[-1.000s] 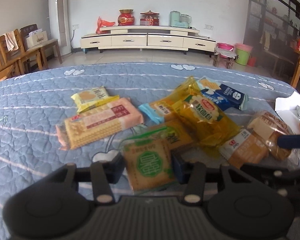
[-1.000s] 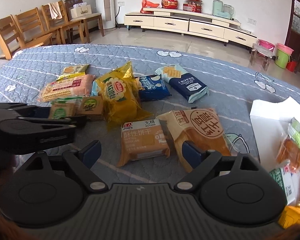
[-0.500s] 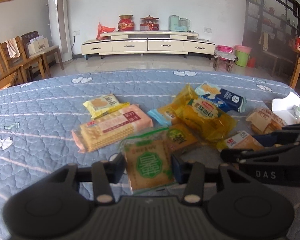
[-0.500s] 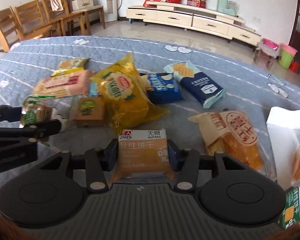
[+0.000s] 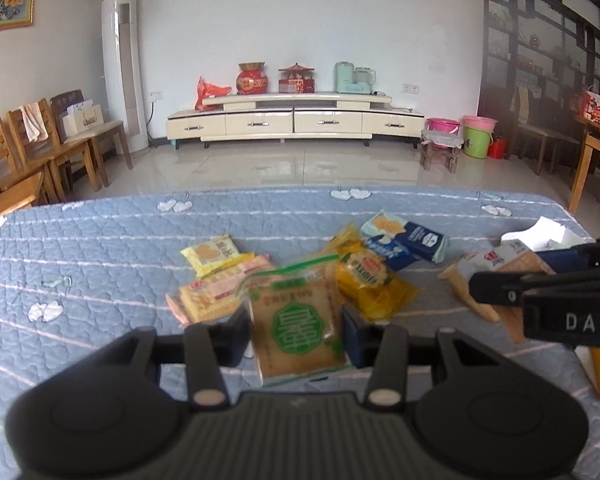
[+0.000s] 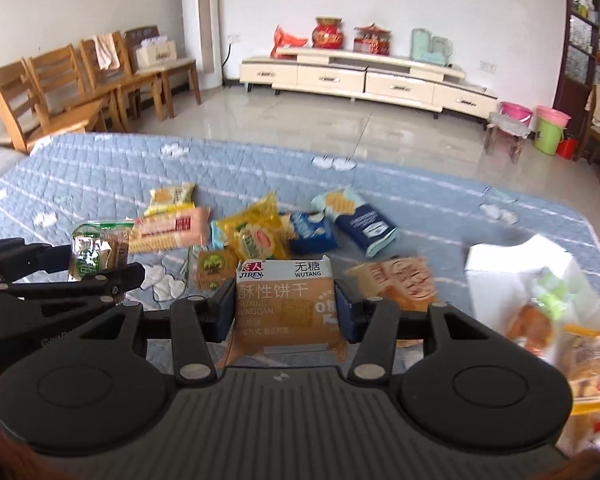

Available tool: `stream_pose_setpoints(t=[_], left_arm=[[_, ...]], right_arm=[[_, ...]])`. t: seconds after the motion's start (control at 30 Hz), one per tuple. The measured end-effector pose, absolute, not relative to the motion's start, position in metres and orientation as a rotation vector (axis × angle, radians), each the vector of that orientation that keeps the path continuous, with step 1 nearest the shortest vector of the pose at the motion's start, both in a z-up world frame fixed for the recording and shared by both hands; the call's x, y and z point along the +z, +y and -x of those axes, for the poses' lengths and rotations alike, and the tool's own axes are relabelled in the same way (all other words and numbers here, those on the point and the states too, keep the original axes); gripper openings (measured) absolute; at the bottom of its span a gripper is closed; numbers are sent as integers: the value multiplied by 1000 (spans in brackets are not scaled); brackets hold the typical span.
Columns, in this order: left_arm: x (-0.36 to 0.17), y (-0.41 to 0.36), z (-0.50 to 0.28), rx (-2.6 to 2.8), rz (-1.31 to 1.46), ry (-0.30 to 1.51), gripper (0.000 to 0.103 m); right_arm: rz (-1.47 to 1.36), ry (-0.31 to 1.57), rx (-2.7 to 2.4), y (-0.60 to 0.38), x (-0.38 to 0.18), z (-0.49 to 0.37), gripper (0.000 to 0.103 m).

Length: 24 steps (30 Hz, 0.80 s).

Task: Organize snacks
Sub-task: 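Carry the biscuit bag and orange carton over the white tray with both tools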

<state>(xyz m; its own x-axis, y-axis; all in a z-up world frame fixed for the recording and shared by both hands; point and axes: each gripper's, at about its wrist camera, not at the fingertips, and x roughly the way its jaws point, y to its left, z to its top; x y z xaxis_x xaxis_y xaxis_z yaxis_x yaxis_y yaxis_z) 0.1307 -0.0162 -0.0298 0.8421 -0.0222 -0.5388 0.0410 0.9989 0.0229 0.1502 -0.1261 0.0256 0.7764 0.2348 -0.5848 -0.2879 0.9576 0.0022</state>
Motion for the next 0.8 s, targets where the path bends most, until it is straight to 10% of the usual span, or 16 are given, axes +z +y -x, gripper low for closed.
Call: stream_pose_setpoints(t=[0.8], left_arm=[[15,-120,-86,-255,-58,494,45]], right_arm=[[40,511,96,-232,82,-71,63]])
